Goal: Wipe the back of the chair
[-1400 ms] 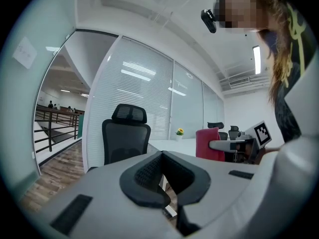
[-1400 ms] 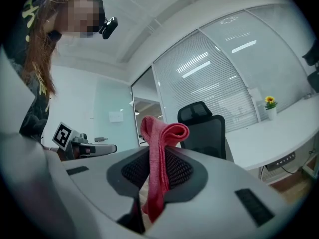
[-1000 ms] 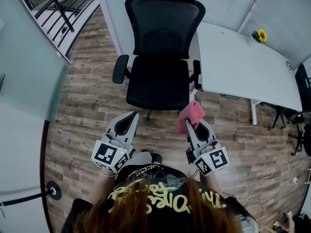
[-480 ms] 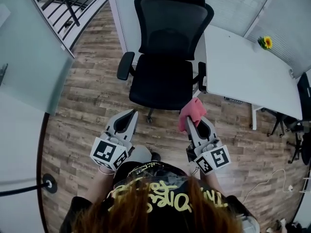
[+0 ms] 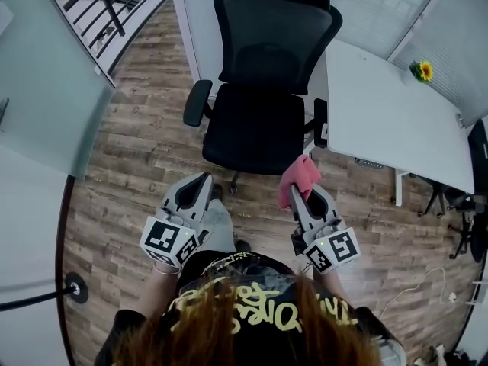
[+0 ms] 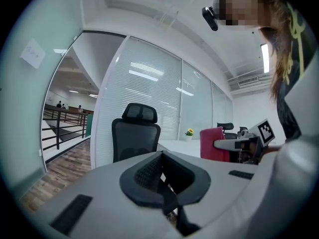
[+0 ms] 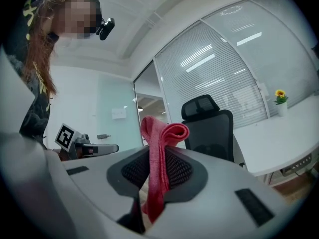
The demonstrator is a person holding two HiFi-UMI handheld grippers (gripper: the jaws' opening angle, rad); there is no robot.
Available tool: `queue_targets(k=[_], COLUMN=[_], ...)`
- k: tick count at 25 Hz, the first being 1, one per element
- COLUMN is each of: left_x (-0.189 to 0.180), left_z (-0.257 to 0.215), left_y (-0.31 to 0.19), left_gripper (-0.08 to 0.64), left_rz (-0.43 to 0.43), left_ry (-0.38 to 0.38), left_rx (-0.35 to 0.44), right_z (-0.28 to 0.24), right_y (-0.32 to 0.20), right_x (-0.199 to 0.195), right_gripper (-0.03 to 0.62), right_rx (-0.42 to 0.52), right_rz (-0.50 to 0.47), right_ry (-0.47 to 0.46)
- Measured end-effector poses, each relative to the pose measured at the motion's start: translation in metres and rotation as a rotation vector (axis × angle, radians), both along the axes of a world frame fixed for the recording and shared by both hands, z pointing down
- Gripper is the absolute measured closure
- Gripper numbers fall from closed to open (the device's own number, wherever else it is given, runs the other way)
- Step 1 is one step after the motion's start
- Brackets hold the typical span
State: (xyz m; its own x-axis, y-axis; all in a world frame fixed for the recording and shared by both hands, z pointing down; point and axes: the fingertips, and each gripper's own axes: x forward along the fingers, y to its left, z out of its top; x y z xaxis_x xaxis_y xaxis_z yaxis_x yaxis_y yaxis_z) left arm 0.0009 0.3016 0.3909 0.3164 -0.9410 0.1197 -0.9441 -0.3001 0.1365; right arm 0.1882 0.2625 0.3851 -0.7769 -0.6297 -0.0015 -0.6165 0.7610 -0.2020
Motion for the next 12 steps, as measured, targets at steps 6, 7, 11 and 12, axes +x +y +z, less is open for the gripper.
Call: queue_targets(k=[6,7,11,12], left_x=[-0.012,-0.014,-0.03,-0.036], left_z=[-0.001,-0.001,0.003,0.003], left_y=[-0.052,-0.062,-0.102,-0.112], left_gripper=[0.568,0.568,0.568,0.568], left_rz=[0.036,0.042,0.067,0.073], left_ry=[0.016,0.02,0.017,0.015], left_rx=[0.025,0.028,0.024,0.024], right_z=[0.001,0.002,0.003,0.002], right_y=[-0.037,-0.046,-0.084,-0.094], right_x=[-0.014,-0.017,-0.031,-0.037], right_gripper=[0.522,0.522,0.522,0.522], right_rx=[0.005,0.005,0.007,0.009], right_rz=[0.027,0.033,0.062,0.07], right_ry=[0.018,0.022,0.024,0.023])
